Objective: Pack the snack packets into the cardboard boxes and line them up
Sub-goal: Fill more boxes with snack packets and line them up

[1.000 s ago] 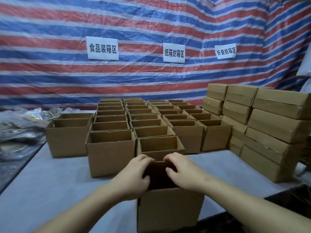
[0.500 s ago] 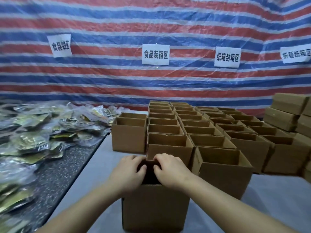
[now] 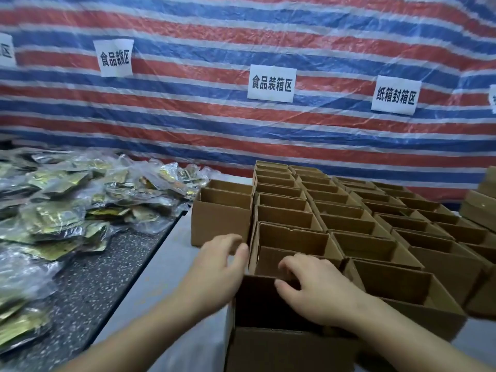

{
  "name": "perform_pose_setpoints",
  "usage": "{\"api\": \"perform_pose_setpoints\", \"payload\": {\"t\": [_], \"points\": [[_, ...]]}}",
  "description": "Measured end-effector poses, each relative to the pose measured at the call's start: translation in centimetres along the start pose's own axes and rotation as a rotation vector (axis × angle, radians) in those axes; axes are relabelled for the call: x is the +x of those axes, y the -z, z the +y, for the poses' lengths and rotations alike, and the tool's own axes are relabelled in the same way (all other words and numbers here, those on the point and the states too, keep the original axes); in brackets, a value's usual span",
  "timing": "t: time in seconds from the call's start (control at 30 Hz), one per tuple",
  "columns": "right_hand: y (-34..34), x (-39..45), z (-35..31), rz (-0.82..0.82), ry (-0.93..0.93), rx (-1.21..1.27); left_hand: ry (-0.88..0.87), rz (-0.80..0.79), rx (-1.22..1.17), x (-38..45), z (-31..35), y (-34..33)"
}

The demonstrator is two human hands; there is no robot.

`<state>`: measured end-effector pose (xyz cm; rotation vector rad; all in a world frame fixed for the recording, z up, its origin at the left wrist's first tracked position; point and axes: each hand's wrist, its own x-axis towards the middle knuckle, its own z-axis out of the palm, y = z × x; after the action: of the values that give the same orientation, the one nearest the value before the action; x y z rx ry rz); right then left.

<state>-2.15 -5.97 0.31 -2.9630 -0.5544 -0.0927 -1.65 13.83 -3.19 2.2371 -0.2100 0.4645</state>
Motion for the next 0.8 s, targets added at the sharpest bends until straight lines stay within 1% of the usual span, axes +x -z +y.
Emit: {"api": "perform_pose_setpoints", "payload": {"t": [0.07,0.1,0.2,0.27,0.33,0.43,0.5,0.53,0.6,0.67,0.73,0.8], "points": [[1.1,1.4,-0.1,0.073,0.007,0.016,0.031,0.101,0.123,3.3,-3.4,2.1],[1.8,2.3,-0.1,0.104,0.012,0.022,0.071,0.103,0.23,5.3,-5.6,3.1],[3.5,6.1,0.1,0.148,0.048,0.012,0.262,-0.033,0.616,10.8,-12.8,5.5],[4.0,8.9,0.4,0.174,0.068,0.019,0.331,-0.139,0.873,13.6,-17.5,6.3],[4.1,11.8,0.7,0.188,0.09,0.009,0.363,-0.219,1.048,16.0,-21.8,6.4],[3.7,15.5,1.1,0.185,0.141,-0.025,0.383,-0.317,1.236,18.8,-27.1,5.4],[3.5,17.4,1.6,0.194,0.162,-0.023,0.355,-0.352,1.36,20.2,-29.5,4.8],[3.4,18.1,1.8,0.196,0.167,-0.013,0.328,-0.342,1.406,20.7,-30.4,4.5],[3.1,19.3,2.2,0.194,0.178,-0.001,0.295,-0.307,1.454,21.5,-31.9,4.1],[2.9,20.1,2.5,0.191,0.181,0.02,0.333,-0.299,1.44,22.0,-32.7,4.1],[2.8,20.5,2.6,0.19,0.188,0.042,0.383,-0.264,1.321,22.0,-32.9,4.3],[2.9,20.2,2.5,0.187,0.194,0.056,0.414,-0.151,1.1,21.7,-31.9,4.8]]}}
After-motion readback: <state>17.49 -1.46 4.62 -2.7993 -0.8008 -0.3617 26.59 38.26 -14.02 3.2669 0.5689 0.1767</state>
